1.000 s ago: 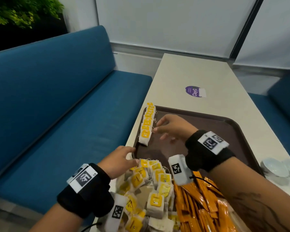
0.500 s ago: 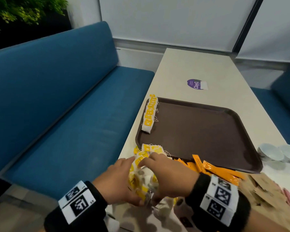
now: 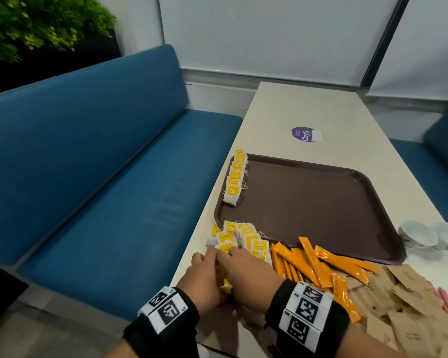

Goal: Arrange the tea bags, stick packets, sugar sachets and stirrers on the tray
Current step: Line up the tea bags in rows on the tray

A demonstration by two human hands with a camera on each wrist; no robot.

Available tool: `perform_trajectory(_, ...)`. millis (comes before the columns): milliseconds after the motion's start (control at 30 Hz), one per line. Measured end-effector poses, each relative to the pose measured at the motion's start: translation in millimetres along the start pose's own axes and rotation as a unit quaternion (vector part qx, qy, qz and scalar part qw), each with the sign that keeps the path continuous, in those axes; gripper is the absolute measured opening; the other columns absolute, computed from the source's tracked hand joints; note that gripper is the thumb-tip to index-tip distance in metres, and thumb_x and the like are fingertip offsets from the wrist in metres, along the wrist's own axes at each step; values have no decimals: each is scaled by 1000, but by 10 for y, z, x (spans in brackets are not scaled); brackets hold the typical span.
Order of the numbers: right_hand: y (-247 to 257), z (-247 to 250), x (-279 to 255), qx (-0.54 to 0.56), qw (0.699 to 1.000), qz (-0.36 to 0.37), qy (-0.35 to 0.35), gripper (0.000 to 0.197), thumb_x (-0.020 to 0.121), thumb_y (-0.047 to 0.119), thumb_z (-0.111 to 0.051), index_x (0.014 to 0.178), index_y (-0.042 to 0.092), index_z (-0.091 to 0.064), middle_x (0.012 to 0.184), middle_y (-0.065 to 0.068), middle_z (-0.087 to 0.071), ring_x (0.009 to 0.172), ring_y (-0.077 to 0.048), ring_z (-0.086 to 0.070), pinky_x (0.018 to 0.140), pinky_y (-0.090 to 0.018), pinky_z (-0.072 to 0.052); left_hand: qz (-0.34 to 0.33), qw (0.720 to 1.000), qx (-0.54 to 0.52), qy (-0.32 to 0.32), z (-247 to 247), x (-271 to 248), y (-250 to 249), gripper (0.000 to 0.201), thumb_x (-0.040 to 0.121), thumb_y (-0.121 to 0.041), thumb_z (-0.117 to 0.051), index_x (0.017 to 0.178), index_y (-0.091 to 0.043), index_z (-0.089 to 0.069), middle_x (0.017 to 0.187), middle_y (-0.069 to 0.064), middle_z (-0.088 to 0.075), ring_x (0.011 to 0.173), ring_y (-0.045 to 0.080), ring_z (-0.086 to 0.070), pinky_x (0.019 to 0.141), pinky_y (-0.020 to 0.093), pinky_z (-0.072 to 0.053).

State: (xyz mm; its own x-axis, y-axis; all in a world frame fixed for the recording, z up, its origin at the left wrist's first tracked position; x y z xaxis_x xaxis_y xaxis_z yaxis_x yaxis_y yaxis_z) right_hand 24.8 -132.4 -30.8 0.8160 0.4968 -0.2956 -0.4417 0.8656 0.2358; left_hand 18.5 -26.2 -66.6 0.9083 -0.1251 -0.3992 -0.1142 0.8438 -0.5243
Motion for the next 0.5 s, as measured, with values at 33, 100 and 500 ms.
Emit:
perform_trajectory(33,-8,-6,-5,3,1000,1,-1,64,86,5,-57,142,19,-29,123,-12,-47,113,-29,-46,85,-42,-50,-5,1000,-21,3,3,13,-2,63,77,-14,-66,129,-25,-32,119,5,-38,104,24,-55,86,29,-46)
perform_trajectory(100,-18,-13,-7,16,1000,2,-9,60,85,7,-57,139,20,-32,120,-11,-50,111,-29,-49,82,-42,-50,-24,998,-64,0,21,39,10,54,72,-13,-69,115,-26,-39,107,4,-46,89,20,-55,68,20,-43)
perform_trajectory(500,-129,201,-138,143,985,3,-93,42,85,11,-58,124,23,-48,118,1,-51,107,-17,-49,71,-25,-38,-72,933,-353,3,90,87,-19,45,50,0,-64,90,-14,-50,68,2,-57,45,6,-50,44,20,-40)
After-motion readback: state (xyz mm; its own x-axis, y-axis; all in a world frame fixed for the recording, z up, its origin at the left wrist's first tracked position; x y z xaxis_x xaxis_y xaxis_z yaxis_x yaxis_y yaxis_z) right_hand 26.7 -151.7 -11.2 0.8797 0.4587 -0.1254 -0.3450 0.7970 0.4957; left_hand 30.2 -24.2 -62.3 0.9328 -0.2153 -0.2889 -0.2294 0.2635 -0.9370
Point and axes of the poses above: each hand's wrist, its own x-axis towards the middle knuckle, its own z-axis out of the back of the hand, y = z × x, the point moved 3 cm from there along x, towards the middle knuckle
